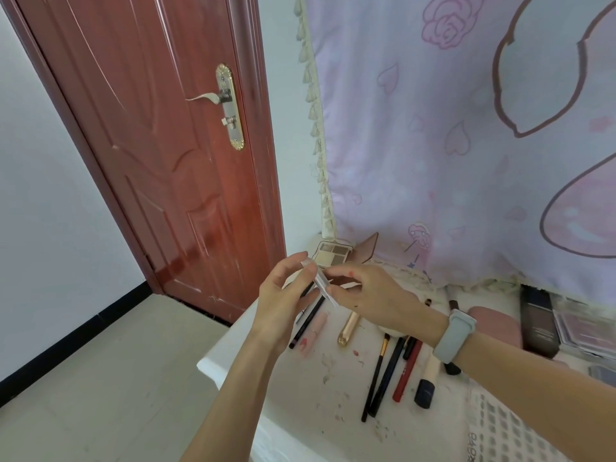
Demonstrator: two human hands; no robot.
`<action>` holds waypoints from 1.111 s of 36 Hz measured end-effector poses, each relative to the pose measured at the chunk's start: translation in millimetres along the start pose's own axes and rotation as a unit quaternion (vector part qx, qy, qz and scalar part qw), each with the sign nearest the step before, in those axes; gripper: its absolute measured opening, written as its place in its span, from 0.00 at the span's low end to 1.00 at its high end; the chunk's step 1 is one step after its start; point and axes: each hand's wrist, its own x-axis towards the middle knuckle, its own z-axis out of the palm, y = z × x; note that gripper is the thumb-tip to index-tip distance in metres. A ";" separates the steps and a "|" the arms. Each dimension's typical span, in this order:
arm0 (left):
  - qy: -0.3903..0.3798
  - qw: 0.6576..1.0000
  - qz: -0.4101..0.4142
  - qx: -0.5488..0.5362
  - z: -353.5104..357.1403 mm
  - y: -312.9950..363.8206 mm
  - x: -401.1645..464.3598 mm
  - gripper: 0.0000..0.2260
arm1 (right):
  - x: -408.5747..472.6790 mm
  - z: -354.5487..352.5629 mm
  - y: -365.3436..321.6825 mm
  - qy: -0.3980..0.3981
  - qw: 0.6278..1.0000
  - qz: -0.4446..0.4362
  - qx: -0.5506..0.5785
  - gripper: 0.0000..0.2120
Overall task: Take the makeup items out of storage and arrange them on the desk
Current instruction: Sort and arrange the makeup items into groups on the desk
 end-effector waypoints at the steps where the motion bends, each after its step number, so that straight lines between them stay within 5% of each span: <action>1: 0.001 1.000 0.003 0.003 0.0 -0.6 0.7 0.12 | 0.0 -0.8 -0.2 -0.002 1.000 0.000 -0.001 0.09; 10: -0.020 1.000 0.008 0.017 1.0 -1.2 3.7 0.08 | 0.9 -12.3 -3.2 -0.050 0.997 0.046 -0.037 0.07; 15: -0.018 0.999 0.014 0.039 4.7 -5.1 6.0 0.09 | 1.0 -11.3 -1.0 -0.059 0.994 0.064 -0.073 0.18; 29: -0.007 0.999 -0.022 0.046 9.6 -10.1 23.0 0.07 | 8.0 -6.5 7.0 0.017 0.994 0.065 -0.091 0.08; 40: -0.085 0.992 -0.095 0.017 2.7 -8.3 37.7 0.13 | 21.5 -28.7 29.5 0.037 0.978 0.197 0.061 0.09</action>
